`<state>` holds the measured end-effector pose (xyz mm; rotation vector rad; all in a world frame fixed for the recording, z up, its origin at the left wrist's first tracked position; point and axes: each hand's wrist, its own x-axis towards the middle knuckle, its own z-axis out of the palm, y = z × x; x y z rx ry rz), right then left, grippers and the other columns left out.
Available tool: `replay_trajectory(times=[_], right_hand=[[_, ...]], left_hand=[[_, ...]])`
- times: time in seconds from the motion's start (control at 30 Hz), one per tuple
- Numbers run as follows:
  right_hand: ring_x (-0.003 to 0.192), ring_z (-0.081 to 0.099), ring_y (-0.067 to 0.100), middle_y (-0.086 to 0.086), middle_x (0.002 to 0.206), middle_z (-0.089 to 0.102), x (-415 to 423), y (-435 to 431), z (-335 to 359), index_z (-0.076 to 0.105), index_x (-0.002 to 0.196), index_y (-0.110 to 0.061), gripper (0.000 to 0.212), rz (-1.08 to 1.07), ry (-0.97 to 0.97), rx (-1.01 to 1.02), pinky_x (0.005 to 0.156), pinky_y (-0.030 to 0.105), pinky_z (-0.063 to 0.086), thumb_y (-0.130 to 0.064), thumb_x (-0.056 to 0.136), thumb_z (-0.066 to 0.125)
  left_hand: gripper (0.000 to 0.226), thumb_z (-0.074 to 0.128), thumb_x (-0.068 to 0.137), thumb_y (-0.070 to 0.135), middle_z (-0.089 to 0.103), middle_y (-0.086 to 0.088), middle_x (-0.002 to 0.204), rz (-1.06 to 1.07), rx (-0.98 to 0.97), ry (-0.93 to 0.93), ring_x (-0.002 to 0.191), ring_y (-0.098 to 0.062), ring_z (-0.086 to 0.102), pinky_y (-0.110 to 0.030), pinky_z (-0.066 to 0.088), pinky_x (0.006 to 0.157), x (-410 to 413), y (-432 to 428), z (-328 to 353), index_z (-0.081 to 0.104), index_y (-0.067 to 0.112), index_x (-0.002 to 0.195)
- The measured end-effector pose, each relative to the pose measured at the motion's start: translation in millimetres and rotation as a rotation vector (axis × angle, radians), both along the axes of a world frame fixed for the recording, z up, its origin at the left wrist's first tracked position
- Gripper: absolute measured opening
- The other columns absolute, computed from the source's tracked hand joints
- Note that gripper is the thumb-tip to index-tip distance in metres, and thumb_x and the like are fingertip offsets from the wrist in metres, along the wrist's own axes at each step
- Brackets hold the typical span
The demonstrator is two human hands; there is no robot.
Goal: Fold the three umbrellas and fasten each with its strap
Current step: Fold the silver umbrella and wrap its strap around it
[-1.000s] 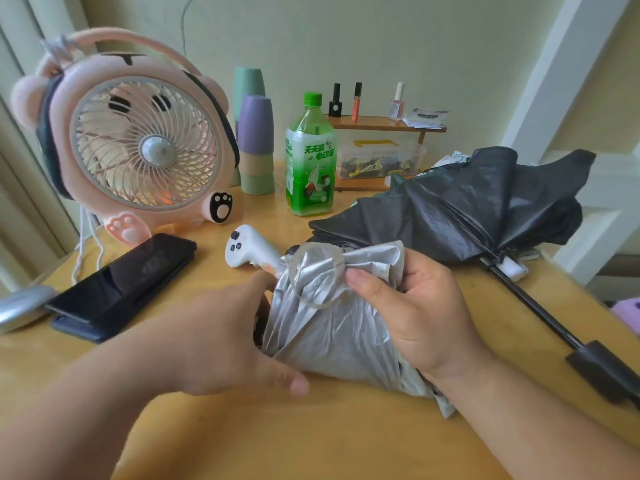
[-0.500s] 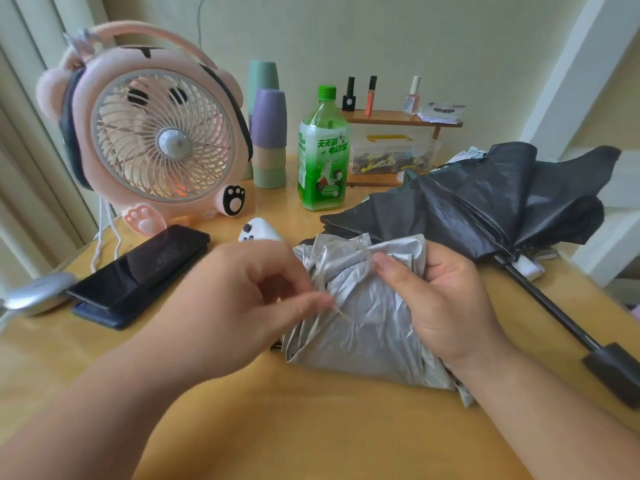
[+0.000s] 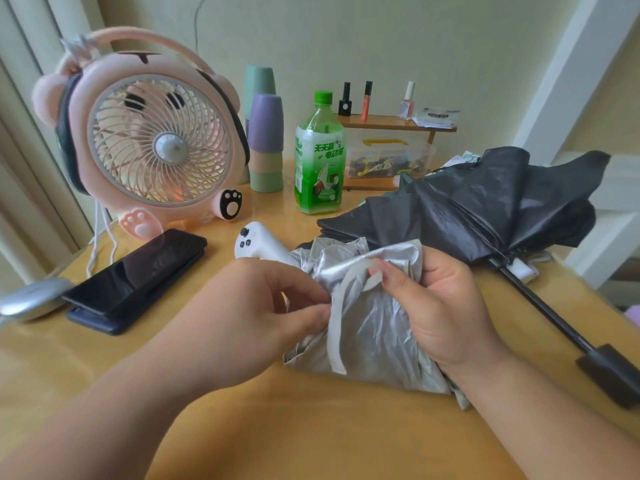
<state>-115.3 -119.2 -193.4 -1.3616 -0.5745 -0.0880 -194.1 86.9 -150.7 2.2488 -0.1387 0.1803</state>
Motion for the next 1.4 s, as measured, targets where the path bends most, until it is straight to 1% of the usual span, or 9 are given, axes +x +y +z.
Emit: replay_trajectory(times=[0.17, 0.5, 0.6, 0.67, 0.8, 0.93, 1.17, 1.23, 1.4], right_hand=[[0.099, 0.073, 0.039, 0.019, 0.098, 0.078, 1.9, -1.1, -2.8, 0.079, 0.096, -0.008, 0.015, 0.002, -0.007, -0.008, 0.089, 0.052, 0.059, -0.016, 0.091, 0.068], [0.104, 0.075, 0.026, 0.01, 0.104, 0.079, -0.6, 2.1, -3.1, 0.08, 0.102, -0.014, 0.018, 0.06, 0.025, -0.058, 0.087, 0.034, 0.059, -0.016, 0.088, 0.07], [0.101, 0.075, 0.023, 0.01, 0.102, 0.079, -1.6, 0.4, -3.0, 0.081, 0.101, -0.014, 0.017, 0.069, 0.032, -0.081, 0.084, 0.028, 0.058, -0.014, 0.088, 0.07], [0.102, 0.072, 0.042, 0.026, 0.102, 0.075, 0.6, 0.1, -5.2, 0.079, 0.101, -0.006, 0.021, 0.055, 0.056, -0.102, 0.086, 0.045, 0.061, -0.022, 0.09, 0.071], [0.092, 0.046, 0.072, 0.056, 0.096, 0.048, 3.1, 2.0, -9.7, 0.055, 0.096, 0.025, 0.09, 0.023, 0.122, -0.156, 0.08, 0.075, 0.047, -0.063, 0.085, 0.072], [0.104, 0.057, 0.063, 0.046, 0.103, 0.062, 4.1, 4.3, -6.5, 0.07, 0.096, 0.01, 0.063, -0.021, 0.159, -0.055, 0.094, 0.072, 0.047, -0.052, 0.09, 0.067], [0.081, 0.059, 0.051, 0.055, 0.099, 0.047, 3.7, 5.3, -4.0, 0.057, 0.097, 0.022, 0.087, -0.016, 0.131, -0.072, 0.081, 0.053, 0.049, -0.064, 0.085, 0.07], [0.086, 0.06, 0.058, 0.053, 0.1, 0.051, 3.8, 4.1, -4.3, 0.058, 0.098, 0.021, 0.086, -0.006, 0.151, -0.077, 0.081, 0.06, 0.051, -0.062, 0.082, 0.074], [0.1, 0.074, 0.039, 0.022, 0.1, 0.077, 2.5, 0.0, -1.4, 0.076, 0.101, 0.0, 0.032, 0.032, 0.215, -0.082, 0.087, 0.044, 0.06, -0.028, 0.088, 0.068]], left_hand=[[0.016, 0.078, 0.086, 0.027, 0.067, 0.002, 0.059, -0.083, -0.187, 0.0, 0.049, -0.007, 0.051, -0.022, 0.042, 0.051, -0.9, -2.9, -1.6, 0.075, 0.042, 0.087], [0.017, 0.078, 0.084, 0.022, 0.057, -0.009, 0.057, 0.11, -0.677, 0.018, 0.046, -0.015, 0.043, -0.019, 0.035, 0.042, 12.1, -19.6, -18.9, 0.07, 0.013, 0.071], [0.024, 0.07, 0.095, 0.027, 0.057, -0.004, 0.06, 0.169, -0.576, -0.033, 0.051, -0.014, 0.047, -0.02, 0.038, 0.046, 16.2, -22.0, -28.3, 0.066, 0.015, 0.075], [0.03, 0.059, 0.1, 0.028, 0.052, 0.004, 0.055, 0.272, -0.495, -0.123, 0.047, -0.009, 0.043, -0.017, 0.035, 0.045, 20.6, -18.9, -29.6, 0.062, 0.014, 0.074], [0.039, 0.056, 0.102, 0.037, 0.052, 0.008, 0.056, 0.308, -0.39, -0.222, 0.052, -0.009, 0.043, -0.022, 0.036, 0.052, 23.3, -2.2, -23.6, 0.059, 0.014, 0.071], [0.053, 0.062, 0.086, 0.063, 0.047, 0.005, 0.054, -0.07, -0.371, 0.01, 0.051, -0.013, 0.038, -0.023, 0.033, 0.049, 15.4, 6.1, -22.7, 0.064, 0.013, 0.066], [0.014, 0.077, 0.082, 0.036, 0.058, 0.009, 0.052, -0.089, -0.176, -0.044, 0.046, -0.005, 0.046, -0.017, 0.037, 0.049, 15.7, 4.2, -22.3, 0.074, 0.024, 0.076], [0.014, 0.074, 0.091, 0.029, 0.058, 0.01, 0.055, -0.092, -0.178, -0.076, 0.047, -0.006, 0.047, -0.018, 0.038, 0.05, 15.5, 2.2, -24.3, 0.071, 0.025, 0.078], [0.017, 0.054, 0.099, 0.038, 0.054, 0.009, 0.06, -0.117, -0.15, -0.107, 0.056, -0.008, 0.047, -0.026, 0.042, 0.055, 15.3, -1.3, -31.0, 0.055, 0.031, 0.084]])
